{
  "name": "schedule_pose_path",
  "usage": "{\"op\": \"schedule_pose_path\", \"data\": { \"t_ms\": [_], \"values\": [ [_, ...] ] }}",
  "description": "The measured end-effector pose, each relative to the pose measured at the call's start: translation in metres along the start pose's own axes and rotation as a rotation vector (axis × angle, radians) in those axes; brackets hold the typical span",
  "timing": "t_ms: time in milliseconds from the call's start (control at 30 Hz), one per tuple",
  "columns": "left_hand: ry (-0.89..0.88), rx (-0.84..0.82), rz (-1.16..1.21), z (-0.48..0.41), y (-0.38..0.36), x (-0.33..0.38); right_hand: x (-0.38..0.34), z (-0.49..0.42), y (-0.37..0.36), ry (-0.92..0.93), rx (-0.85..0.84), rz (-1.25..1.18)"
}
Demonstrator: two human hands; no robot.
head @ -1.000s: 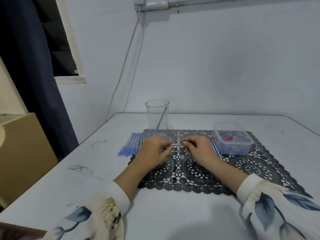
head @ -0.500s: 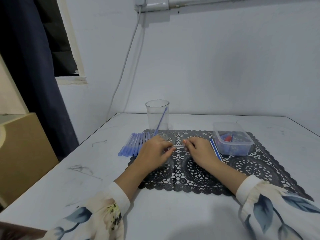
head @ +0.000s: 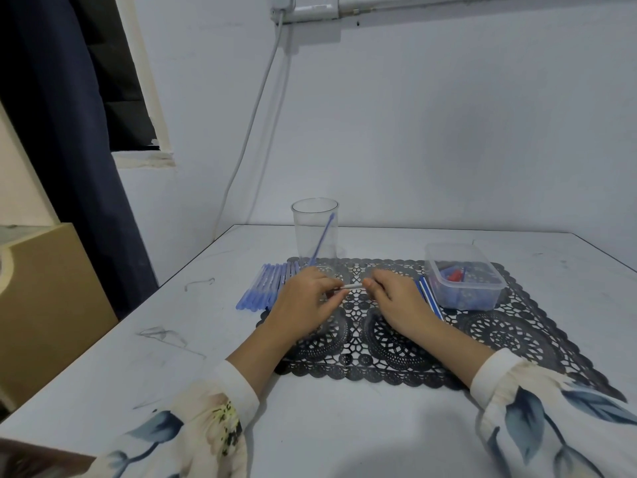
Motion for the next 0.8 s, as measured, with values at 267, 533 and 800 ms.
{"op": "schedule_pose_path", "data": {
  "t_ms": [267,533,800],
  "values": [
    [-0.002,0.011,0.0,-0.0003,-0.0006,-0.001,0.0024,0.0027,-0.0027,-0.055,-0.009,-0.096],
    [-0.052,0.0,0.005,-0.0001,0.0005,0.0024,0.0034,-0.0003,-0.0014,0.024,0.012,-0.008],
    [-0.033,0.014,0.005,-0.0004,-0.0004,-0.0019,-0.0009,0.0024,-0.0008,0.037,0.003,-0.05]
  ]
}}
Point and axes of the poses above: each hand's wrist, its own z-axis away from the middle knuckle, its own y-axis out of the back of the hand, x = y × z, the point moved 4 cm from there along -z, towards the middle knuckle, and after that the axes turned 12 degrees about x, right-handed, at the moved point
